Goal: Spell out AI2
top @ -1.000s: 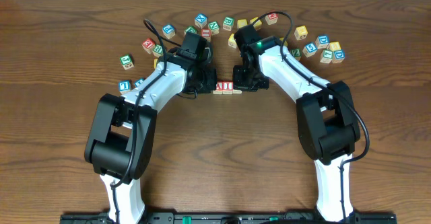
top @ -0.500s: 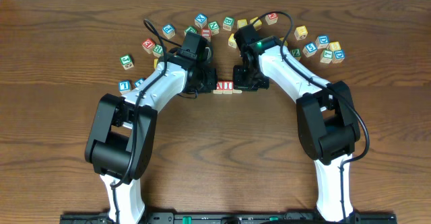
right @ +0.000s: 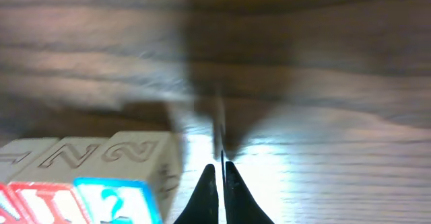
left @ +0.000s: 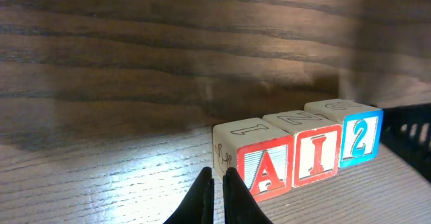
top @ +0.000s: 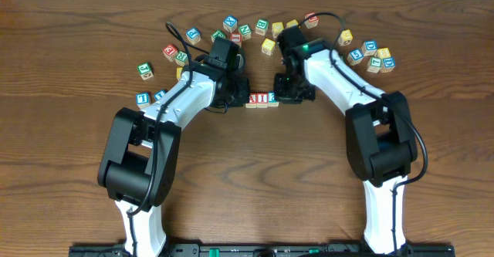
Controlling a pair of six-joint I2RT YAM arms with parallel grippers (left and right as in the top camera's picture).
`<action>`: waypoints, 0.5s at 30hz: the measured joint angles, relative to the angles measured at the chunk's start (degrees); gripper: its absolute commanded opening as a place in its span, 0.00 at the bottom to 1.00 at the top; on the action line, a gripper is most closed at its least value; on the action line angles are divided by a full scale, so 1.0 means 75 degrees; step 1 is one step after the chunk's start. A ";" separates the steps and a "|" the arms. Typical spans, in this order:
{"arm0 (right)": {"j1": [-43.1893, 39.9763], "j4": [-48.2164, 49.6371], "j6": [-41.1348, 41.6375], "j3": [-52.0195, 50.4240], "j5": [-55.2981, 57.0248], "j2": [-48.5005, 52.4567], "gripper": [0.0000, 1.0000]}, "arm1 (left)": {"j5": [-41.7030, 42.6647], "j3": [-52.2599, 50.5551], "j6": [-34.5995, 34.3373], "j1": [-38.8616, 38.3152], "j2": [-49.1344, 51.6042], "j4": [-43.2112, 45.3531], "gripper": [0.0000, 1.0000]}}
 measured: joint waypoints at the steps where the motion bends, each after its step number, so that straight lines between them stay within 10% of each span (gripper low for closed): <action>1: -0.0044 0.0003 -0.0023 0.0000 0.0000 0.0000 0.01 | 0.0000 0.0000 0.0003 0.0000 0.0000 0.0000 0.07; 15: -0.0662 -0.0079 -0.0731 -0.0047 0.0041 -0.0513 0.01 | -0.0230 0.0003 0.0268 0.1207 -0.0638 -0.1052 0.08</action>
